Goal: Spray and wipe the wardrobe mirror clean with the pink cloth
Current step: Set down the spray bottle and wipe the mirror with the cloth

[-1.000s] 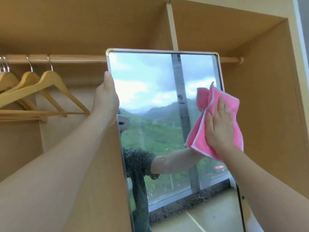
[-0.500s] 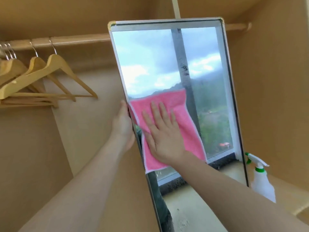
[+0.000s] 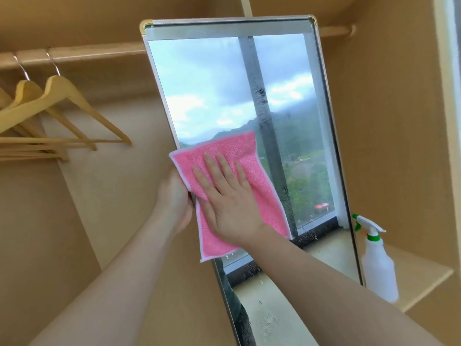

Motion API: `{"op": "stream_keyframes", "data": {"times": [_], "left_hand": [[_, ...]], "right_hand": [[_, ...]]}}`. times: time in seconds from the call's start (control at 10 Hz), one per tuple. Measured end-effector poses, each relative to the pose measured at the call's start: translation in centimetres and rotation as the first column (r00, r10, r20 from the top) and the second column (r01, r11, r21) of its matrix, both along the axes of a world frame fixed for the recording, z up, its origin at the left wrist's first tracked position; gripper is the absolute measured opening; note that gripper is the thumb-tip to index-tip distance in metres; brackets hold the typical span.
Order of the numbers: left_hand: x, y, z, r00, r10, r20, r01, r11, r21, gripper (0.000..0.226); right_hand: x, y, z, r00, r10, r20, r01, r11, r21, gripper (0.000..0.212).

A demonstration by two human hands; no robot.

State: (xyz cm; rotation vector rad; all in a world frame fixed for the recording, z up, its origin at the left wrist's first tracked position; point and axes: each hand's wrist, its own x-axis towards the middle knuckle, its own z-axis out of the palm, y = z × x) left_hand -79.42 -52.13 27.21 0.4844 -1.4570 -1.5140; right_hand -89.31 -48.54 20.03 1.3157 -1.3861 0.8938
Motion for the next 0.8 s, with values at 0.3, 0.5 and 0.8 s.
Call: {"op": "stream_keyframes", "data": {"times": [0.3, 0.5, 0.8], "left_hand": [[-0.1, 0.9, -0.1, 0.991, 0.13, -0.008, -0.13, 0.987, -0.092, 0.05], [-0.3, 1.1, -0.1, 0.972, 0.235, 0.022, -0.23, 0.966, -0.12, 0.067], [-0.8, 2.1, -0.2, 0.945, 0.325, 0.022, -0.32, 0.94, -0.119, 0.066]], "right_hand": [[-8.1, 3.9, -2.2, 0.994, -0.09, 0.058, 0.088, 0.995, 0.039, 0.052], [-15.5, 6.8, -3.9, 0.947, -0.113, 0.299, 0.112, 0.993, 0.023, 0.056], [-17.4, 8.1, -4.7, 0.839, -0.053, 0.542, 0.096, 0.994, -0.051, 0.058]]}}
